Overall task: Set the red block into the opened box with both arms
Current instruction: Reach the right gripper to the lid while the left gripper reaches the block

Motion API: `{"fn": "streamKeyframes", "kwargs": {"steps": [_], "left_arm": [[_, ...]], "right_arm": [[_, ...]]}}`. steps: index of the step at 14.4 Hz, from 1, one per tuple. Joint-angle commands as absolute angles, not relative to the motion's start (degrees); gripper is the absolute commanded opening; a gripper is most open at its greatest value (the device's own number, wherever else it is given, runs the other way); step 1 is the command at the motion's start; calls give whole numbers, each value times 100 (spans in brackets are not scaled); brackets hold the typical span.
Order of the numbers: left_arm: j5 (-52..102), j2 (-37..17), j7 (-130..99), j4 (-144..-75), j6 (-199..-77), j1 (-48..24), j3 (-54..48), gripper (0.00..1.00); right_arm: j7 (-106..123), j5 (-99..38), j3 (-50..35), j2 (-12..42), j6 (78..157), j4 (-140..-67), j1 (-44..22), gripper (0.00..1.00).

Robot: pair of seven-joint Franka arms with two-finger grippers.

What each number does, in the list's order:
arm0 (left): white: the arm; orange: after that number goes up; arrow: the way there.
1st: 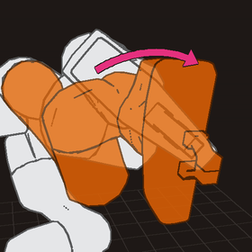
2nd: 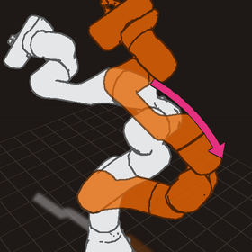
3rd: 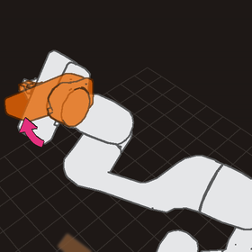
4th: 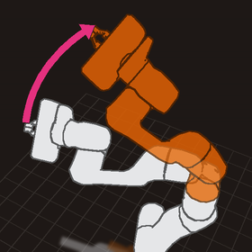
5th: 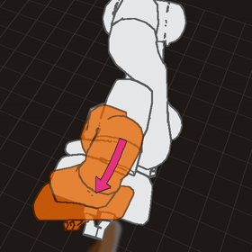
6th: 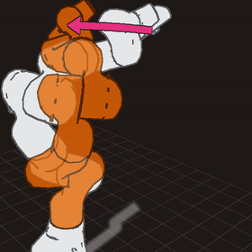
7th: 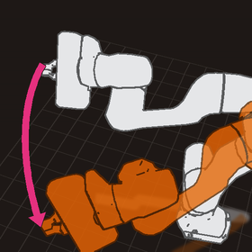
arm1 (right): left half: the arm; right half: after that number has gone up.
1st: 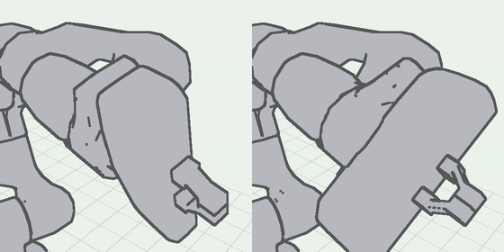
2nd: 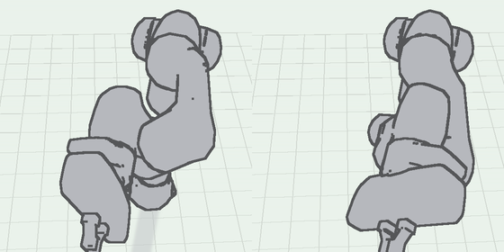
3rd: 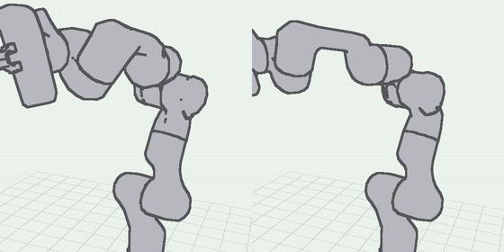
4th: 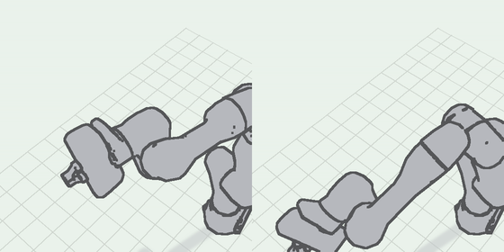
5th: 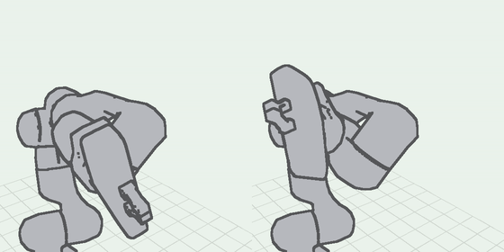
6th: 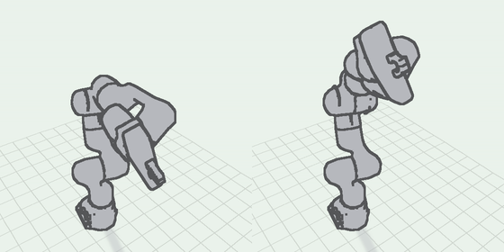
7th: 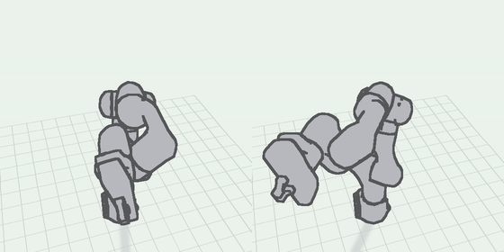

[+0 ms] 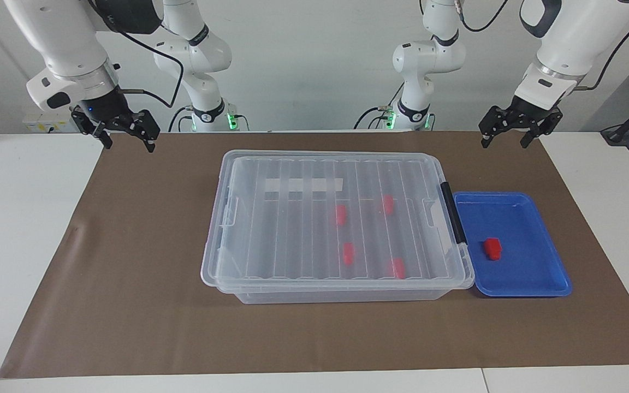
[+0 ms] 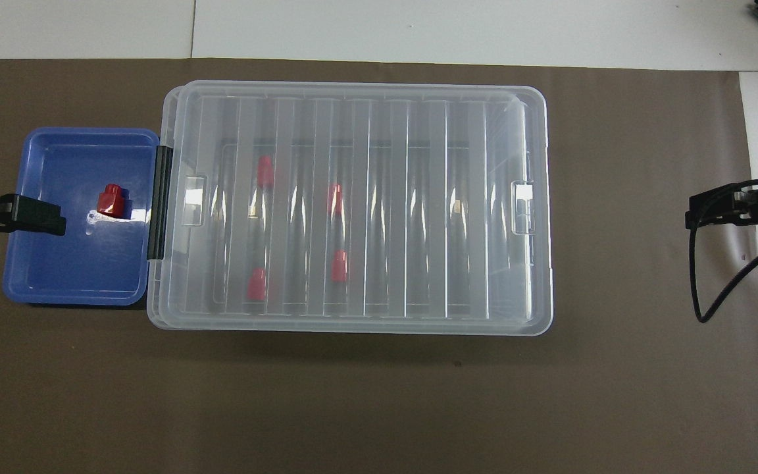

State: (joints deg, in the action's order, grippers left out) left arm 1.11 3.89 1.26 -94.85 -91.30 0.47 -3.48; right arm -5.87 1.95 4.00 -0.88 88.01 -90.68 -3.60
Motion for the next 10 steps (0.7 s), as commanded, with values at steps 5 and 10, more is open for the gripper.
{"fn": "streamKeyframes", "kwargs": {"steps": [5,10], "left_arm": [[185,589,62,-9747,-9308,-9,-290,100],[176,606,62,-9791,-9360,-9,-290,100]], "right_arm": [[-501,237,352,-79,8815,-9061,-352,100],[-633,-359,334,-176,9586,-9466,-404,100]]}}
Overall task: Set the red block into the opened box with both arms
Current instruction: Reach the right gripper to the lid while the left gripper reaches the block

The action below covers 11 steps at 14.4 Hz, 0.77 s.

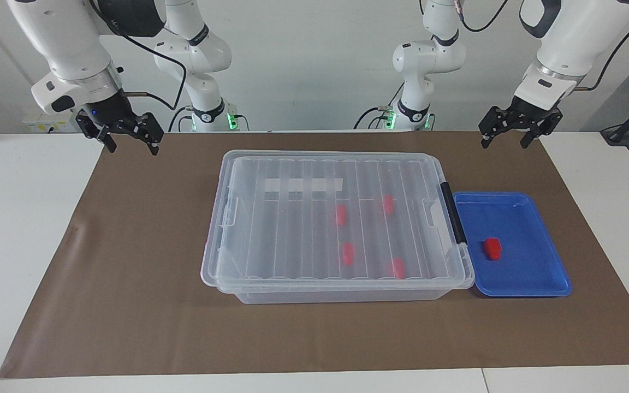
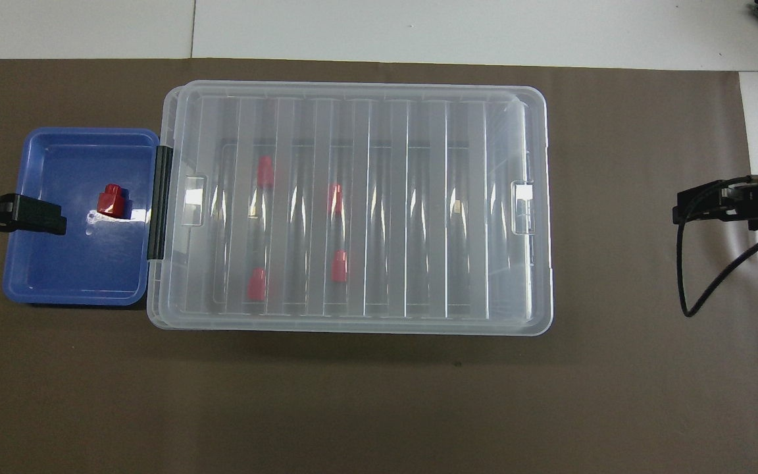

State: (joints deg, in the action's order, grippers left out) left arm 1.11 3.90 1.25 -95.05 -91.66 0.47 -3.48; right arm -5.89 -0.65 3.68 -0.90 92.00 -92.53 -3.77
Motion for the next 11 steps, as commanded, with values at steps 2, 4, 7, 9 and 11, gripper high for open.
{"fn": "streamKeyframes", "kwargs": {"steps": [2,4,7,9,11], "left_arm": [[176,606,62,-9791,-9360,-9,-290,100],[176,606,62,-9791,-9360,-9,-290,100],[176,606,62,-9817,-9360,-9,-290,100],[176,615,62,-9878,-9439,-9,-290,100],[185,790,53,-10263,-9885,26,-290,100]], "right_arm": [[-642,-588,334,-71,10314,-9789,-562,100],[-842,-860,334,174,10747,-9826,-781,100],[-1063,-1037,334,509,11214,-9870,-1037,100],[-1055,-1046,334,667,11328,-9879,-1089,100],[-1011,-1037,334,817,11373,-9879,-1116,100]]}}
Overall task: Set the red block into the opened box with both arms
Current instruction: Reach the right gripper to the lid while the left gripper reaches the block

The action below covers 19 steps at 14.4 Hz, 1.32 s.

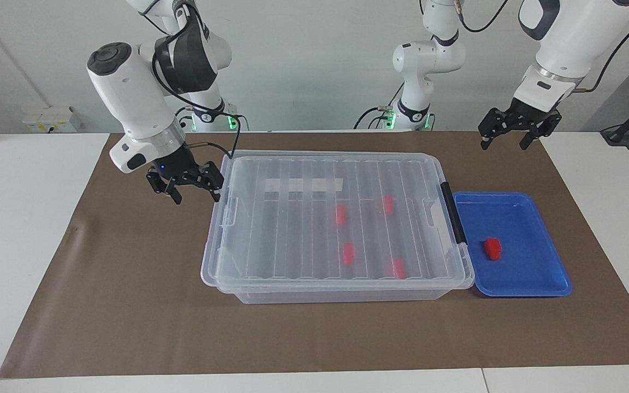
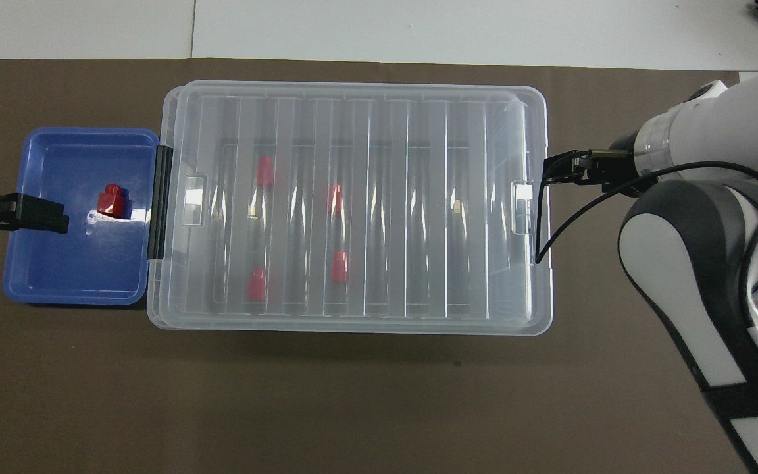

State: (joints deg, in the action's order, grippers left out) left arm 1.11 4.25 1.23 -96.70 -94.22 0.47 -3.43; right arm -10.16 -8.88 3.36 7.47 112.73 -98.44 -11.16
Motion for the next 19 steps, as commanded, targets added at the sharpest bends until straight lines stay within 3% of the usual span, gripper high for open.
{"fn": "streamKeyframes", "kwargs": {"steps": [1,5,10,19], "left_arm": [[176,887,44,-10483,-10088,35,-290,100],[176,1125,158,-11179,-10809,166,-255,100],[176,1116,167,-11417,-11126,228,-264,100],[176,695,158,-11970,-12225,334,-264,100]], "right_arm": [[-985,-1037,334,896,11390,-9879,-1134,100],[-984,-783,334,967,11785,-10177,-1292,100],[-993,105,334,976,11786,-10213,-1354,100],[-1002,465,343,1010,11839,-10266,-1283,100]]}}
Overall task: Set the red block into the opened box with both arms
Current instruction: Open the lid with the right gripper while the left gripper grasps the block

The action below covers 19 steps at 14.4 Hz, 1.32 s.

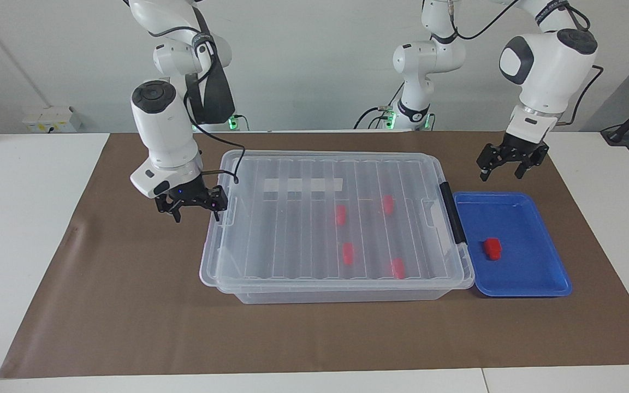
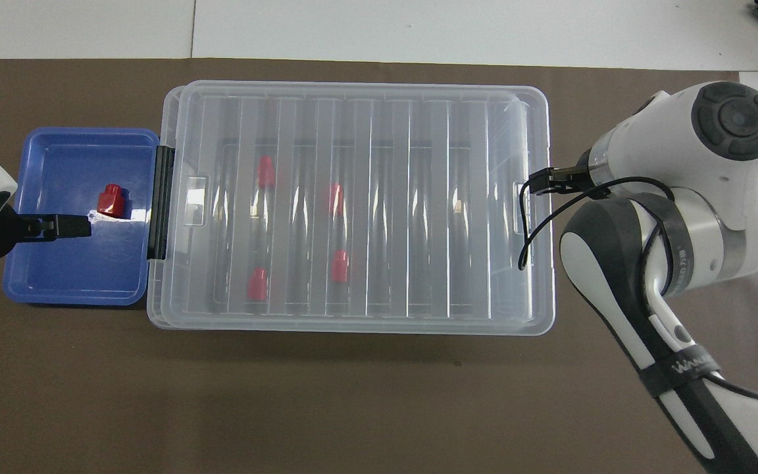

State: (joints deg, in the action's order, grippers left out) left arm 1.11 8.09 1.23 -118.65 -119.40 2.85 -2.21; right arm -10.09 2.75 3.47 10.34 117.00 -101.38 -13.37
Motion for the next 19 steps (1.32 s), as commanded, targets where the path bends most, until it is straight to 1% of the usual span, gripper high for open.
{"fn": "streamKeyframes", "kwargs": {"steps": [1,3,7,11,15,19], "left_arm": [[176,581,158,-11971,-12330,325,-264,100],[176,423,158,-11971,-12489,325,-255,100],[176,238,176,-11971,-12735,360,-255,100],[176,-157,167,-11988,-13261,360,-246,100],[176,-404,176,-12085,-13789,518,-255,100],[176,-921,176,-12085,-14403,519,-255,100]], "right_arm": [[-993,605,343,1011,11839,-10266,-1266,100],[-976,904,343,1011,11821,-10266,-1248,100],[-967,1081,343,1020,11778,-10248,-1055,100],[-967,1195,351,1020,11716,-10230,-923,100],[-958,1291,352,1020,11637,-10222,-747,100],[-958,1450,352,1020,11522,-10213,-624,100]]}}
